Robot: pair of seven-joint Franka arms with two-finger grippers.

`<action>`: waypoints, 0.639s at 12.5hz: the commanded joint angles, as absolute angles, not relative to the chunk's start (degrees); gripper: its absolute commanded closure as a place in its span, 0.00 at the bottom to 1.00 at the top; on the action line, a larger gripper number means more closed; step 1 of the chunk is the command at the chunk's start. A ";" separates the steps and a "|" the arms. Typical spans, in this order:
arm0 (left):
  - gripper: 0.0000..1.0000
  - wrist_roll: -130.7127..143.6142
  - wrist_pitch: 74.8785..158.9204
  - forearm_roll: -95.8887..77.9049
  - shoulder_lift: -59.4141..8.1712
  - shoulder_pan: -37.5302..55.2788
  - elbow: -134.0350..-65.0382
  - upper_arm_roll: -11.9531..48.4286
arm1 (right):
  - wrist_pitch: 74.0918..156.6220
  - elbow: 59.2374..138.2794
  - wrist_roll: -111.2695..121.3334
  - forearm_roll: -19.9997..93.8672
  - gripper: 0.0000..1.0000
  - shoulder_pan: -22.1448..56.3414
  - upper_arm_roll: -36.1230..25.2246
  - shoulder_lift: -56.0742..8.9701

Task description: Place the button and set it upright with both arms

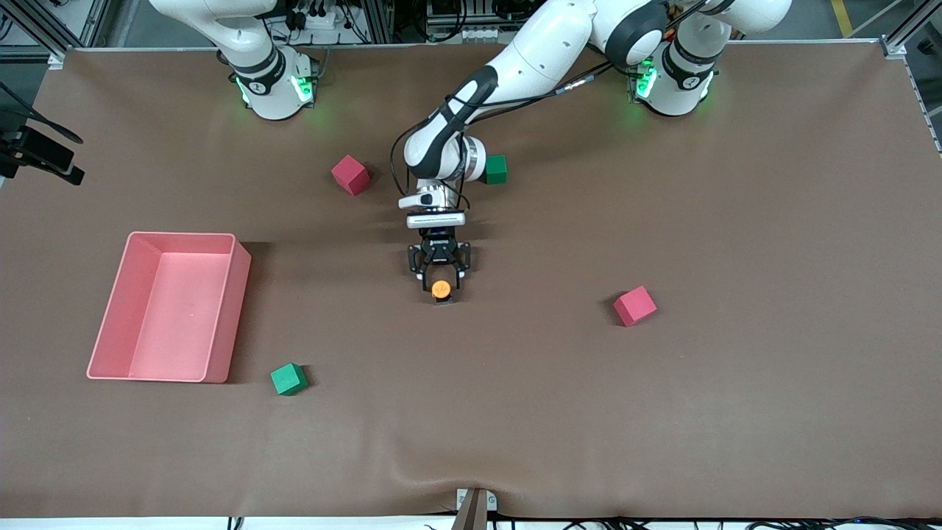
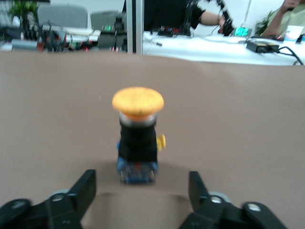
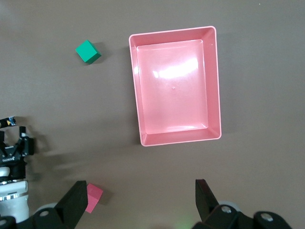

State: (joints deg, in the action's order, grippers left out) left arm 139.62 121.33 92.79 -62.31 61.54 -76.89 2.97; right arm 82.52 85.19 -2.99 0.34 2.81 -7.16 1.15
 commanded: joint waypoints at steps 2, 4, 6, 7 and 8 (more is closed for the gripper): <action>0.00 137.14 121.47 74.78 -56.53 61.87 -76.46 7.81 | 81.56 83.94 -2.72 1.23 0.00 3.25 -7.65 0.70; 0.00 129.58 118.23 63.94 -53.01 61.87 -76.03 8.70 | 81.56 83.94 -2.72 1.23 0.00 3.25 -7.65 0.79; 0.00 126.84 117.51 57.60 -48.98 61.70 -76.02 8.88 | 81.21 84.11 -2.81 1.23 0.00 3.51 -7.65 0.88; 0.00 124.65 117.16 54.35 -46.95 61.53 -75.94 8.79 | 80.69 84.11 -2.81 1.23 0.00 3.52 -7.65 0.88; 0.00 121.84 117.16 50.58 -44.32 61.00 -75.94 8.53 | 80.68 84.11 -2.81 1.23 0.00 3.25 -7.73 0.88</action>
